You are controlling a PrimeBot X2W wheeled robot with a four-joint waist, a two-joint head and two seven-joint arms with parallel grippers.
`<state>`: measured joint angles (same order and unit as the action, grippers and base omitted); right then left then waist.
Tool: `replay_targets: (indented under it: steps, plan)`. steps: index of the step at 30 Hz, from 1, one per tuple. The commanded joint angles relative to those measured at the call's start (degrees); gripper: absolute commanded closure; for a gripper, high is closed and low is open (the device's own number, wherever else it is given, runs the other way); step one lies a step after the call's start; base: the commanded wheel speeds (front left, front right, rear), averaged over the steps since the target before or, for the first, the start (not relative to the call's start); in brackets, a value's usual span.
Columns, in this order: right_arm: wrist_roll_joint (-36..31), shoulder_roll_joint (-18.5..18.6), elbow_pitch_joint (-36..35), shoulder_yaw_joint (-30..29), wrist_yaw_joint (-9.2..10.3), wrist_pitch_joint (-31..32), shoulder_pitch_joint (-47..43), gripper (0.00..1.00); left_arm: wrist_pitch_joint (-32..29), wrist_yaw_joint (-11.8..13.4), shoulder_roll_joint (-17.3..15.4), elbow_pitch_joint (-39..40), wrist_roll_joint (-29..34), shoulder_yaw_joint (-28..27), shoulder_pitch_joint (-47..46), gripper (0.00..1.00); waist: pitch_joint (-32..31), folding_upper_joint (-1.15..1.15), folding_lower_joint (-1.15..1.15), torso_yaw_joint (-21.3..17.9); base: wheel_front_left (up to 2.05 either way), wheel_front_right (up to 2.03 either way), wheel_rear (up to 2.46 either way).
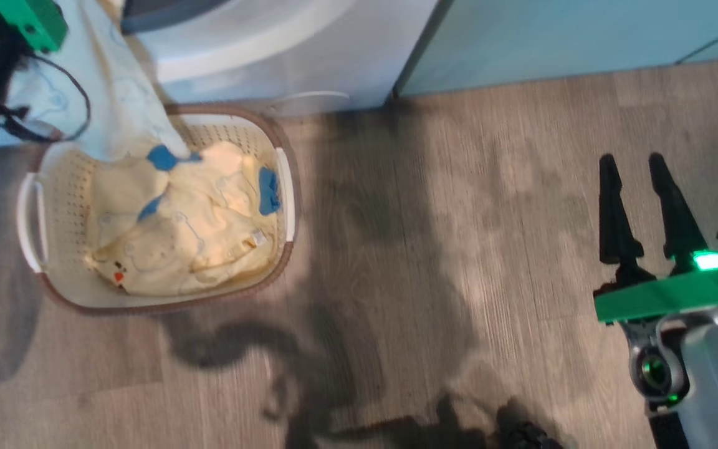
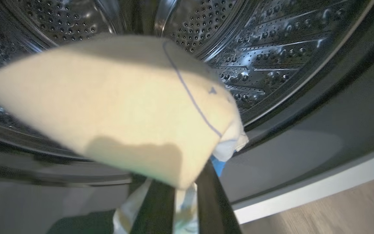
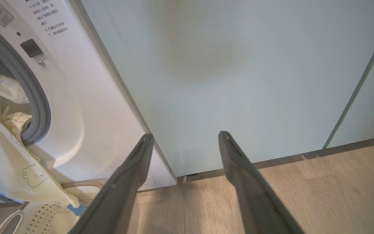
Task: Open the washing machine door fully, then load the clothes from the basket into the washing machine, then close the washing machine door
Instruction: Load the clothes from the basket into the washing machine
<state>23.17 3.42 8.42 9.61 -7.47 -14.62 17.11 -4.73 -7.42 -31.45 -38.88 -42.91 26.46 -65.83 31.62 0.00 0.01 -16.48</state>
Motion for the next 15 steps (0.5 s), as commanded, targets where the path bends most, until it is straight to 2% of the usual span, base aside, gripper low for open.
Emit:
replay_targets:
  steps: [1, 9, 15]
  plan:
    - [-0.21, 0.09, -1.90, 1.09, -0.02, -0.38, 0.84, 0.00, -0.33, -0.06, -3.84, 0.96, 0.09, -1.67, -3.11, 1.00, 2.07, 0.00, -0.01, -1.20, 0.00, 0.00, 0.00]
    - [0.29, -0.46, -2.06, 2.39, -0.02, -0.38, 3.54, 0.00, -1.94, -0.06, -5.86, -2.42, 0.49, 2.15, -12.89, 1.00, 7.03, 0.00, -0.01, -3.37, 0.00, 0.00, 0.00]
    - [1.82, -0.52, -2.61, 3.14, -0.02, -0.38, 5.24, 0.00, -0.39, -0.06, -7.04, -6.15, 0.37, 3.56, -19.84, 1.00, 9.95, 0.00, -0.01, -5.14, 0.00, 0.00, 0.00]
